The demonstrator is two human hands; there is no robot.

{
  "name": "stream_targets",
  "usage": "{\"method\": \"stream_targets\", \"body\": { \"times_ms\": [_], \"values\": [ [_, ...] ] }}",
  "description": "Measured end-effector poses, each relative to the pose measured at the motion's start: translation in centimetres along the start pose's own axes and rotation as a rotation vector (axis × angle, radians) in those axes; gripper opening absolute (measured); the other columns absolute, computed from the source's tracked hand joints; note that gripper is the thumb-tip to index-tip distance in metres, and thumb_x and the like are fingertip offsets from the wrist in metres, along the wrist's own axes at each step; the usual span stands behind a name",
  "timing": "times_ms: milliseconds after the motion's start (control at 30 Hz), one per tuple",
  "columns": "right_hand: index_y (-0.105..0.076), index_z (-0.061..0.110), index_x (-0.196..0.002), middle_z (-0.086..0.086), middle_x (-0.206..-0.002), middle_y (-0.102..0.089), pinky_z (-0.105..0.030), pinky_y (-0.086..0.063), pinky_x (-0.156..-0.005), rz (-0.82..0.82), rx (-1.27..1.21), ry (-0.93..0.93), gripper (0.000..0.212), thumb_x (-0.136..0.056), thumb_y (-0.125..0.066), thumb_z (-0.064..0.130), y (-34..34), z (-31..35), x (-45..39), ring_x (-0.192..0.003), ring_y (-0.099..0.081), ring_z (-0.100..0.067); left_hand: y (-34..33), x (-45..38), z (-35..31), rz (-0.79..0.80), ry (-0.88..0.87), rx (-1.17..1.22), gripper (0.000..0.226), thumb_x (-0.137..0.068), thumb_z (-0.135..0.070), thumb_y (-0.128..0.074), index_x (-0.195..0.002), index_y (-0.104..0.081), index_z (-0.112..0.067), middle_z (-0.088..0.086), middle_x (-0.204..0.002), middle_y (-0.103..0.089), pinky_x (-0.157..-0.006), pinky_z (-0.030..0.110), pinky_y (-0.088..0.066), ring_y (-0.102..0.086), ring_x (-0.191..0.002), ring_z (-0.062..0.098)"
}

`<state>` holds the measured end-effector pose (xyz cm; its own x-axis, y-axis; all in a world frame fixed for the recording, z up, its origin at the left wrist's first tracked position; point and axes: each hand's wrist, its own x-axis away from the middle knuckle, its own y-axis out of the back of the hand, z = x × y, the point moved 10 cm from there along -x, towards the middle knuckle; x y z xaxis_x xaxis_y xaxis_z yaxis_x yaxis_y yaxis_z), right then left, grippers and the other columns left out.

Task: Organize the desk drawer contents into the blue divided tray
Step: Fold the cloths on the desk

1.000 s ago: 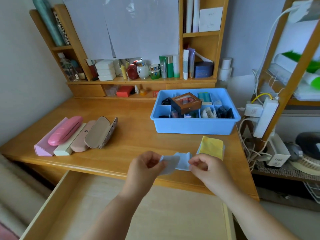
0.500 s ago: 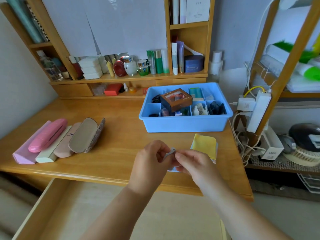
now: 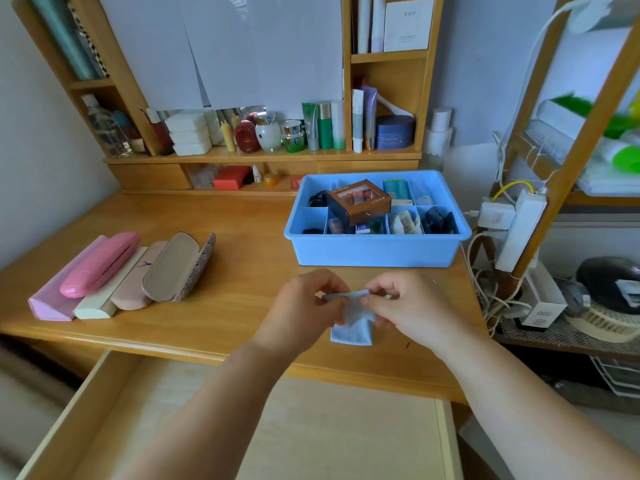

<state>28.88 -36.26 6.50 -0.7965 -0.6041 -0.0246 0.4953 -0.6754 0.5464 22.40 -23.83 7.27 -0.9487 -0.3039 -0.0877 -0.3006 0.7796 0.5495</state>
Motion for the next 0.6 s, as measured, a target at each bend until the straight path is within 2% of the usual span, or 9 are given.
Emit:
{"method": "stream_targets", "body": {
  "times_ms": [67,167,267,300,367,500,600],
  "values": [
    [-0.070,0.034,-0.083,0.014,-0.078,-0.070,-0.010,-0.048,-0.060,-0.016,0.024,0.051,0.014,-0.085,-0.067,0.020,0.0,0.2,-0.3,-0.072,-0.063,0.001,0.5,-0.5,0.2,-0.061,-0.033,0.027,0.025,-0.080,-0.002,-0.065,-0.073,-0.063,-0.026,-0.008,-0.067,-0.066,-0.056,0.020,-0.048,-0.058,-0.057,0.003],
    [-0.073,0.026,-0.088,0.021,-0.103,-0.065,-0.001,-0.040,-0.077,-0.049,0.056,0.131,0.020,-0.084,-0.066,0.007,-0.3,-0.1,-0.2,-0.093,-0.058,0.008,0.0,-0.4,0.4,-0.067,-0.150,-0.041,0.030,-0.077,0.002,-0.070,-0.074,-0.062,-0.027,-0.006,-0.098,-0.065,-0.083,0.016,-0.048,-0.063,-0.090,0.004],
    [-0.074,0.016,-0.090,0.010,-0.115,-0.065,0.002,-0.031,-0.085,0.002,0.226,0.222,0.017,-0.084,-0.065,0.003,-2.2,-0.8,0.7,-0.107,-0.055,0.001,-1.1,0.5,1.5,-0.035,-0.216,-0.188,0.019,-0.075,0.004,-0.070,-0.077,-0.068,-0.015,-0.007,-0.106,-0.059,-0.086,0.004,-0.039,-0.057,-0.094,-0.007],
    [-0.074,0.013,-0.090,0.007,-0.117,-0.065,0.002,-0.030,-0.086,0.019,0.273,0.246,0.015,-0.084,-0.064,0.003,-2.9,-1.1,1.0,-0.110,-0.056,-0.002,-1.6,0.7,2.0,-0.018,-0.222,-0.207,0.017,-0.074,0.005,-0.070,-0.077,-0.069,-0.012,-0.007,-0.107,-0.058,-0.085,0.003,-0.037,-0.057,-0.093,-0.006],
    [-0.074,0.011,-0.088,0.003,-0.116,-0.067,0.002,-0.029,-0.086,0.021,0.330,0.277,0.014,-0.084,-0.064,0.001,-3.6,-1.6,1.6,-0.112,-0.058,-0.007,-2.4,1.0,2.7,0.016,-0.215,-0.229,0.015,-0.075,0.006,-0.068,-0.078,-0.071,-0.009,-0.006,-0.109,-0.058,-0.086,0.002,-0.037,-0.058,-0.094,0.002],
    [-0.074,0.012,-0.084,0.004,-0.112,-0.069,-0.008,-0.037,-0.084,-0.042,0.361,0.306,0.015,-0.082,-0.066,0.000,-3.5,-1.7,1.9,-0.108,-0.062,-0.011,-2.7,0.9,2.9,-0.005,-0.227,-0.248,0.015,-0.076,0.006,-0.065,-0.079,-0.071,-0.008,-0.001,-0.113,-0.059,-0.085,0.004,-0.039,-0.057,-0.094,0.003],
    [-0.073,0.013,-0.076,0.003,-0.098,-0.073,-0.015,-0.038,-0.088,-0.089,0.423,0.377,0.017,-0.073,-0.072,-0.004,-3.1,-0.8,1.9,-0.104,-0.065,-0.017,-3.0,0.9,2.9,0.004,-0.233,-0.265,0.016,-0.076,0.004,-0.066,-0.079,-0.072,-0.010,-0.001,-0.111,-0.060,-0.086,0.004,-0.038,-0.059,-0.097,0.006]
  ]
}}
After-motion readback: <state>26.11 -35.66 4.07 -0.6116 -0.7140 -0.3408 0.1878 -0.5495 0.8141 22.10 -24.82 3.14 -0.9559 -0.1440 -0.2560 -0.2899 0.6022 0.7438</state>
